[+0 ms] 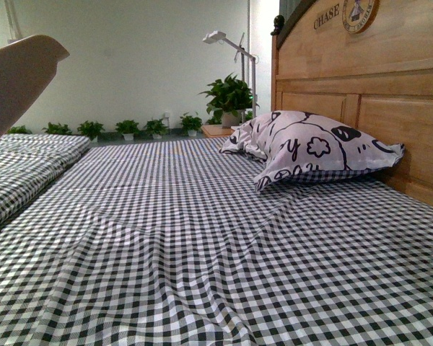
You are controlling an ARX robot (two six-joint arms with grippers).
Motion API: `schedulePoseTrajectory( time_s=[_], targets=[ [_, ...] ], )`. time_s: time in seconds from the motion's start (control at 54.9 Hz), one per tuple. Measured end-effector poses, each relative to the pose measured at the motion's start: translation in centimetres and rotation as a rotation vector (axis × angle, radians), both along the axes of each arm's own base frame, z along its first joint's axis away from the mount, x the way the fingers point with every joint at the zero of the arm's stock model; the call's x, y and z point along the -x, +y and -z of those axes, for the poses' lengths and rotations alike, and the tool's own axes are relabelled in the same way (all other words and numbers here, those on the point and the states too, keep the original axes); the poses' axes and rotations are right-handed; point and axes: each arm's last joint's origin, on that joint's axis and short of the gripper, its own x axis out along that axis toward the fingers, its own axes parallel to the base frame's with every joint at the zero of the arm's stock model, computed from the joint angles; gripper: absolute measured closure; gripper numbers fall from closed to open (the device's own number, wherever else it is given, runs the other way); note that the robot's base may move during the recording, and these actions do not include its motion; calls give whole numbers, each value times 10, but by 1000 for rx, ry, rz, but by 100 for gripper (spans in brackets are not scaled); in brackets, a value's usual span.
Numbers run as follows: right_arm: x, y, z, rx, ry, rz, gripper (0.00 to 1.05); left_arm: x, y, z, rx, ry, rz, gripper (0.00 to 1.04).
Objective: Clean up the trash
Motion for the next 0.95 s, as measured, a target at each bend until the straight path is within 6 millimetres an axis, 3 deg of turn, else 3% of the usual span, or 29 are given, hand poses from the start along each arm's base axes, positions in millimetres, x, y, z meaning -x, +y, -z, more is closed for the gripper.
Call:
schedulePoseTrajectory(
  time_s=[0.947],
  targets=[
    [0,0,0,0,0,0,85,0,0,0,1,0,0,77]
  ],
)
